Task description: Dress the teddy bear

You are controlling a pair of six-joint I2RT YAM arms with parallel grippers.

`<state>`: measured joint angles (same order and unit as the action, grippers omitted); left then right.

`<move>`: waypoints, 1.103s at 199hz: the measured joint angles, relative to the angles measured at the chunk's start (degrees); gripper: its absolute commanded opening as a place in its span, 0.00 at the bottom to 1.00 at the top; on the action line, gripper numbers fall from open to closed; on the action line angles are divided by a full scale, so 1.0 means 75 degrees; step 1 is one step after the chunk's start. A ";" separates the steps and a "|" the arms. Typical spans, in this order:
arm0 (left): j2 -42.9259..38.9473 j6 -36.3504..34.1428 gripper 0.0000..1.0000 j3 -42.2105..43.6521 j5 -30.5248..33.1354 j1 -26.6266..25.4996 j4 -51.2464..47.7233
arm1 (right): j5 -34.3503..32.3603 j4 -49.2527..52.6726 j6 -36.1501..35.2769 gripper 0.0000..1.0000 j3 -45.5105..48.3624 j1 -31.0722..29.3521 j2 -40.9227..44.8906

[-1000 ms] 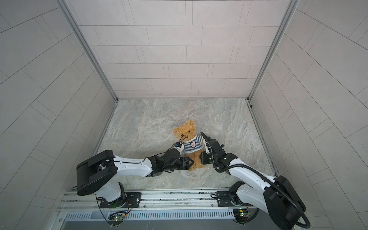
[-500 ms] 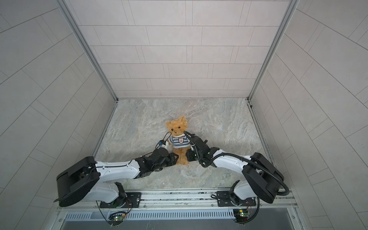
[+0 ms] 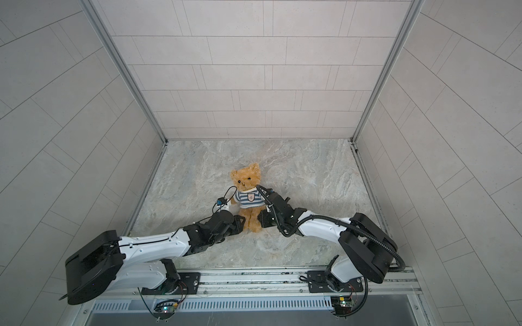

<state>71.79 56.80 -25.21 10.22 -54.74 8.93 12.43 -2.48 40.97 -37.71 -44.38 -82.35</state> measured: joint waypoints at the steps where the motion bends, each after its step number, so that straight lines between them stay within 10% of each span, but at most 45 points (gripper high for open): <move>1: -0.0006 -0.0009 0.51 0.0000 0.0003 0.0000 -0.0009 | -0.0003 0.0006 0.0012 0.37 0.0000 0.0000 0.0009; 220: -0.3302 -0.1550 1.00 -0.0038 0.1137 0.0000 -0.3086 | -0.2611 0.2285 -0.1119 0.80 0.0478 -0.0181 0.4774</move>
<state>47.03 45.17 -25.50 18.74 -54.74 -14.22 -7.16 14.66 32.58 -34.13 -45.74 -46.54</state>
